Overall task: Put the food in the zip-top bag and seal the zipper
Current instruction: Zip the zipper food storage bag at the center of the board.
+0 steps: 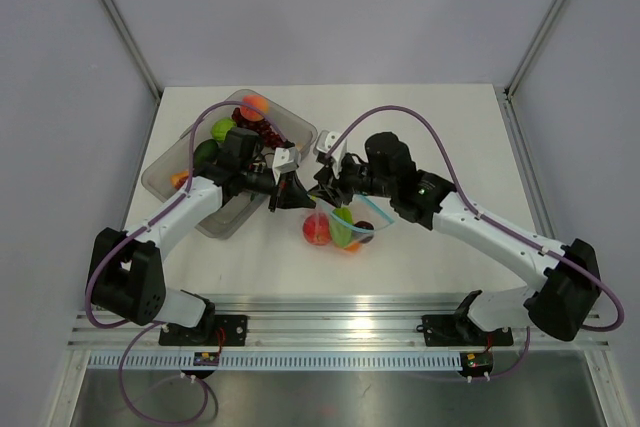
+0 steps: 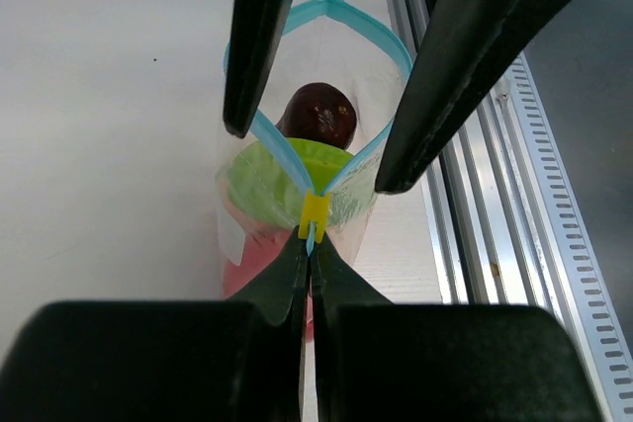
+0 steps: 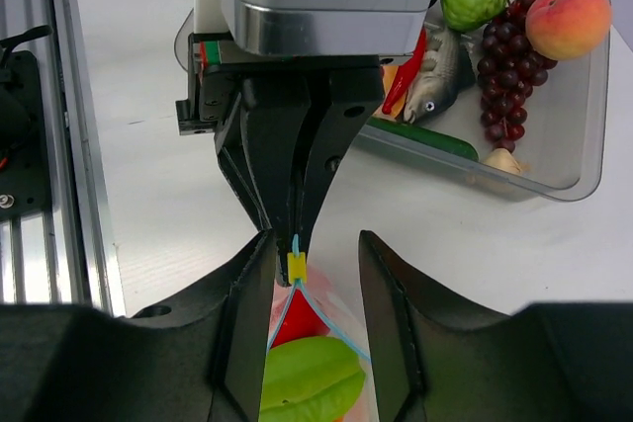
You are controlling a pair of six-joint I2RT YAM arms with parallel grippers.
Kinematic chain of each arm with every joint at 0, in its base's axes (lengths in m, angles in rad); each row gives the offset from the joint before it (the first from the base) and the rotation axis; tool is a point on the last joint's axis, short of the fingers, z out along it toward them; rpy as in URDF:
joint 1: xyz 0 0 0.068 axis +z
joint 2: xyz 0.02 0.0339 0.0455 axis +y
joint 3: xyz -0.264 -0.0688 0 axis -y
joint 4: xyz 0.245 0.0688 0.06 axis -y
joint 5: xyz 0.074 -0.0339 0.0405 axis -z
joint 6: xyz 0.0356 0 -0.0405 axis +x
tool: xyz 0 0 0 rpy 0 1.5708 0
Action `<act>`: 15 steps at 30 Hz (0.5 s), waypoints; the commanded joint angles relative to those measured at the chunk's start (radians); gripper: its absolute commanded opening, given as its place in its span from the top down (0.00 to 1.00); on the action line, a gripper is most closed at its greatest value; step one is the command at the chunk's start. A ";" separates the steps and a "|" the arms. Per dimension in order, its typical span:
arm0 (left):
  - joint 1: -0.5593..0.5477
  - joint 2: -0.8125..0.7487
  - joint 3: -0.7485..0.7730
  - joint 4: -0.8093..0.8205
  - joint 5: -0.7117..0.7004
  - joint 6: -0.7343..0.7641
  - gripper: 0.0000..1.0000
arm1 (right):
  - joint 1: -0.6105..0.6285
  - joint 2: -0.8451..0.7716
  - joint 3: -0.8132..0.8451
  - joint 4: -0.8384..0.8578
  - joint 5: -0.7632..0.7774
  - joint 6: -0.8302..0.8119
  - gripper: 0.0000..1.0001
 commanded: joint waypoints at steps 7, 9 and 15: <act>-0.004 0.003 0.051 0.002 0.054 0.043 1.00 | -0.003 0.067 0.069 -0.035 -0.077 -0.025 0.56; -0.004 0.003 0.051 0.003 0.054 0.041 1.00 | -0.001 0.078 0.073 -0.051 -0.084 -0.025 0.57; -0.004 0.005 0.052 0.000 0.053 0.041 1.00 | -0.006 0.081 0.063 -0.051 -0.086 -0.022 0.65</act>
